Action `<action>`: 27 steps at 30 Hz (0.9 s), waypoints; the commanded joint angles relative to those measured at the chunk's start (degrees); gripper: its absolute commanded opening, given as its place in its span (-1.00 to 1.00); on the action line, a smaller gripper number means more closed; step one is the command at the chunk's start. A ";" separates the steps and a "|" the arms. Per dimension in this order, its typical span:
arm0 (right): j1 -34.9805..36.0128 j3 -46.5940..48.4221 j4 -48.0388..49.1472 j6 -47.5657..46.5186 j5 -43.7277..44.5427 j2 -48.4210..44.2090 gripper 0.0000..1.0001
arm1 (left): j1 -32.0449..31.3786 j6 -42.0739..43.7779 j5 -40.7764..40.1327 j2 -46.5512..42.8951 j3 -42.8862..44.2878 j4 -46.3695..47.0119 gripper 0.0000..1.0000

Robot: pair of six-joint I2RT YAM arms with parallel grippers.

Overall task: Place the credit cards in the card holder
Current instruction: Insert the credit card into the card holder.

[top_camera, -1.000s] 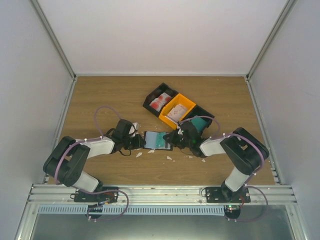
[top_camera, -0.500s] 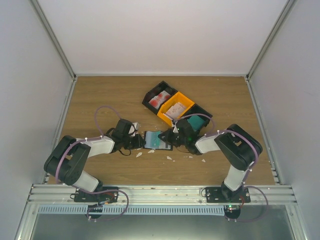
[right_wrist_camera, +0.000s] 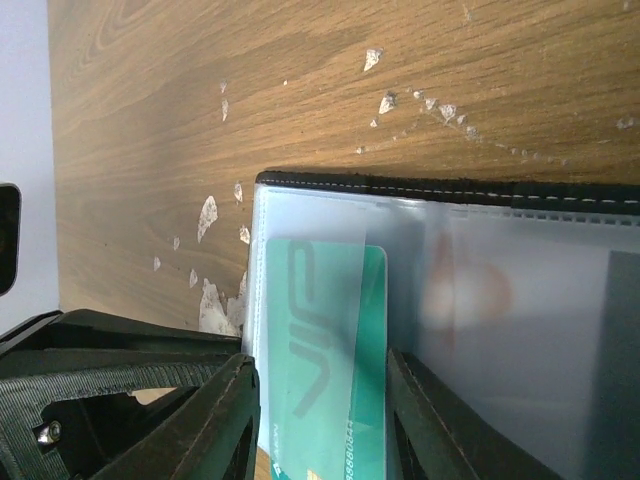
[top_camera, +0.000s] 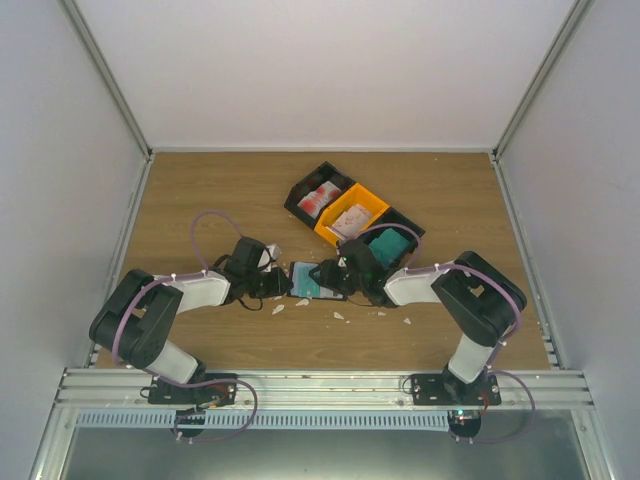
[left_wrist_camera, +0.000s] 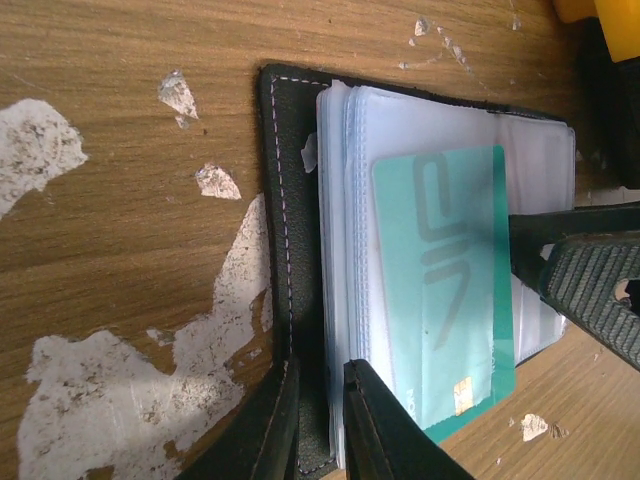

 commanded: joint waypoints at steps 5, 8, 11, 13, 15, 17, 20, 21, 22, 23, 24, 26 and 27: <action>1.52 2.28 -6.69 -2.93 5.18 -2.54 -0.27 | -0.30 1.01 0.91 0.21 0.17 0.08 -0.66; 1.62 2.15 -7.99 -5.24 5.69 -3.41 -0.25 | -0.28 1.15 0.58 -0.64 0.07 -0.32 -0.65; 1.88 3.78 -12.16 -11.86 6.45 -4.55 -0.21 | -0.28 1.52 0.56 -1.25 0.11 -0.70 -0.62; 2.70 4.29 -14.90 -15.14 7.03 -5.13 -0.15 | -0.28 1.61 1.03 -1.27 0.13 -0.61 -0.60; 3.80 4.86 -17.73 -17.17 8.43 -5.65 -0.08 | -0.28 1.68 1.26 -1.22 0.11 -0.57 -0.59; 5.07 5.72 -20.06 -19.48 9.28 -5.85 -0.08 | -0.29 1.74 1.32 -1.19 0.04 -0.45 -0.59; 7.25 7.95 -24.80 -23.28 11.06 -5.02 -0.09 | -0.30 1.73 1.32 -1.01 -0.13 -0.36 -0.59; 8.00 8.82 -26.57 -24.31 12.39 -4.50 -0.08 | -0.32 1.70 1.30 -0.95 -0.12 -0.35 -0.59; 8.63 9.45 -28.29 -25.09 13.77 -4.00 -0.07 | -0.29 1.81 1.23 -0.90 -0.07 -0.43 -0.59; 9.05 9.88 -29.31 -25.65 14.41 -3.64 -0.06 | -0.28 1.86 1.23 -0.79 -0.09 -0.51 -0.58; 9.31 10.09 -30.24 -25.81 16.00 -3.27 -0.05 | -0.32 1.81 1.21 -0.72 -0.07 -0.53 -0.58; 9.65 10.56 -31.42 -26.19 16.85 -2.56 -0.05 | -0.28 1.81 1.15 -0.66 -0.09 -0.60 -0.57; 9.89 10.99 -32.17 -26.22 17.70 -2.28 -0.05 | -0.28 1.82 1.02 -0.72 -0.07 -0.63 -0.57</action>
